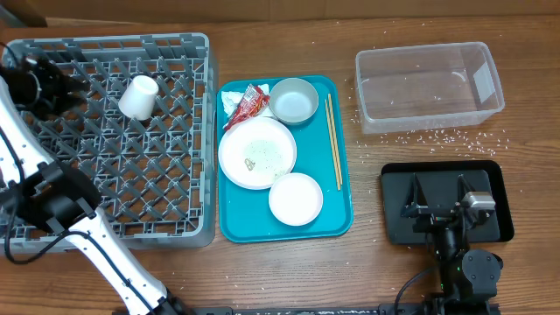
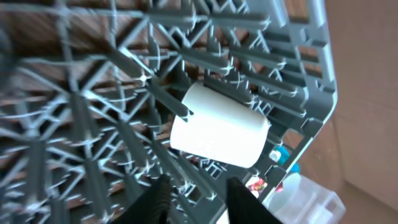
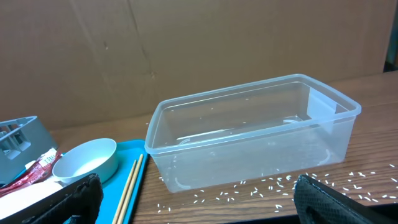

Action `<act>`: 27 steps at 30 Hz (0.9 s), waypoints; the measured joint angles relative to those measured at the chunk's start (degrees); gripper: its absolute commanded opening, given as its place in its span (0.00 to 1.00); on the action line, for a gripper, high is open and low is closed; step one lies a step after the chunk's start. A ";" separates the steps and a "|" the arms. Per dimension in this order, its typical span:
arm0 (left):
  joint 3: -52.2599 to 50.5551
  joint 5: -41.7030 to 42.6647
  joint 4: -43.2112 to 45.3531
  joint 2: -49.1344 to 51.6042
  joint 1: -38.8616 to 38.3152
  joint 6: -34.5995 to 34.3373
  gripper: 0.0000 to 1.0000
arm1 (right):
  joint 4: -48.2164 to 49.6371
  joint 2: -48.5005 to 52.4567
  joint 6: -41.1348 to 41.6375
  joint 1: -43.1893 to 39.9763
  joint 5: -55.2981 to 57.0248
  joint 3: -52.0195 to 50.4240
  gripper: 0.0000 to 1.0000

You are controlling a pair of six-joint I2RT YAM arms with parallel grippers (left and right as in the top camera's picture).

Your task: Sort waste into correct bins and load items into the dishwasher

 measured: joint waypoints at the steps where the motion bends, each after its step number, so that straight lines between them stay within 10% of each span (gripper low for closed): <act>1: 1.66 -0.61 -0.50 0.00 0.00 -0.11 0.10 | 0.02 0.00 -0.02 0.00 0.00 0.00 1.00; 8: 10.12 -2.69 -0.76 -0.02 -4.50 5.84 0.04 | 0.02 0.00 0.00 0.00 0.00 0.00 1.00; 17: 4.61 -26.60 -0.74 0.02 -24.68 8.26 0.04 | 0.02 0.00 -0.02 0.00 -0.02 0.00 1.00; 27: -0.83 -46.84 1.60 0.02 -30.53 5.18 0.04 | 0.04 0.00 -0.04 0.00 -0.02 0.00 1.00</act>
